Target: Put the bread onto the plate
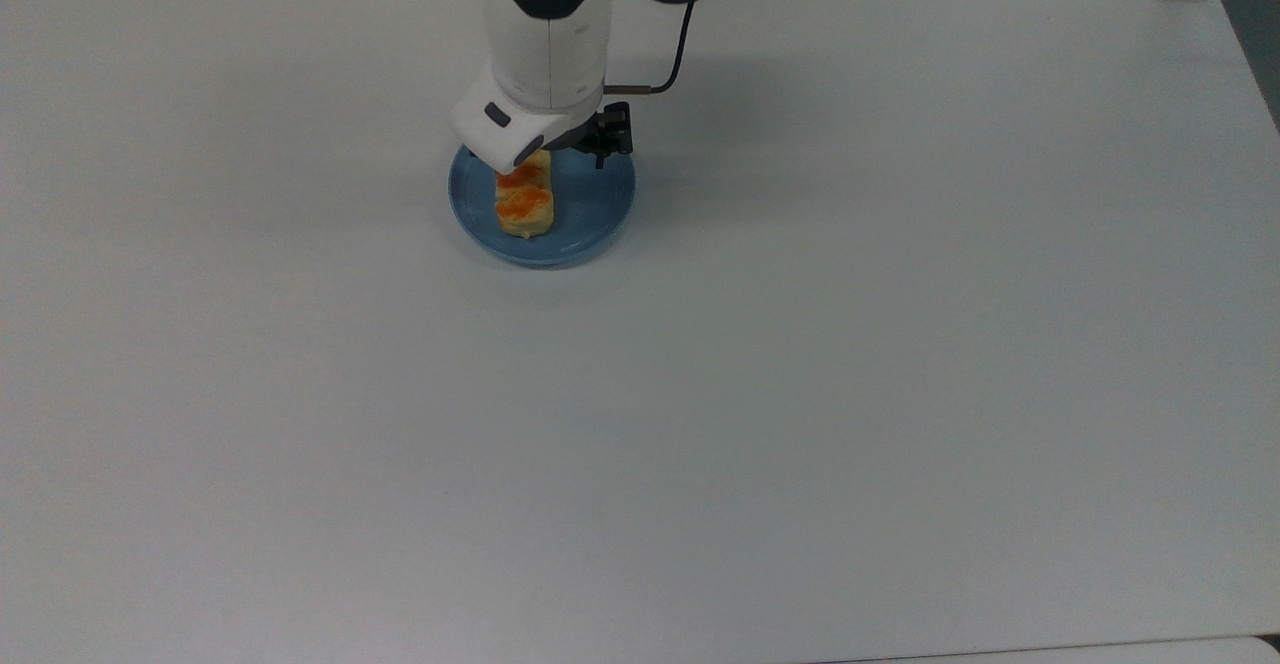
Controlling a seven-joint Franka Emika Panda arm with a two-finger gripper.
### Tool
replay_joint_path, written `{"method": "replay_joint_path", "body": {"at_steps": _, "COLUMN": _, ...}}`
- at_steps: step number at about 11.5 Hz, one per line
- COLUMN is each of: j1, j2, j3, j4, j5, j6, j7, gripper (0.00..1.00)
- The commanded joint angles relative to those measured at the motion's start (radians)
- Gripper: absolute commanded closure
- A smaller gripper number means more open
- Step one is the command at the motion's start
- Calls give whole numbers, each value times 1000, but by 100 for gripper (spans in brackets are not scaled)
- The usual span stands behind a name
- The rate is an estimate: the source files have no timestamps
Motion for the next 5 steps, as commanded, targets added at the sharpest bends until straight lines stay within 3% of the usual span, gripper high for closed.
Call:
{"method": "replay_joint_path", "body": {"at_steps": 1, "j1": -114, "j2": -121, "j3": 144, "j4": 160, "j5": -13, "j6": -209, "j7": 64, "gripper": 0}}
{"method": "replay_joint_path", "body": {"at_steps": 2, "j1": -139, "j2": -138, "j3": 175, "j4": 197, "j5": -8, "j6": -260, "j7": 77, "gripper": 0}}
{"method": "replay_joint_path", "body": {"at_steps": 5, "j1": -161, "j2": -163, "j3": 185, "j4": 234, "j5": -1, "j6": -268, "j7": 120, "gripper": 0}}
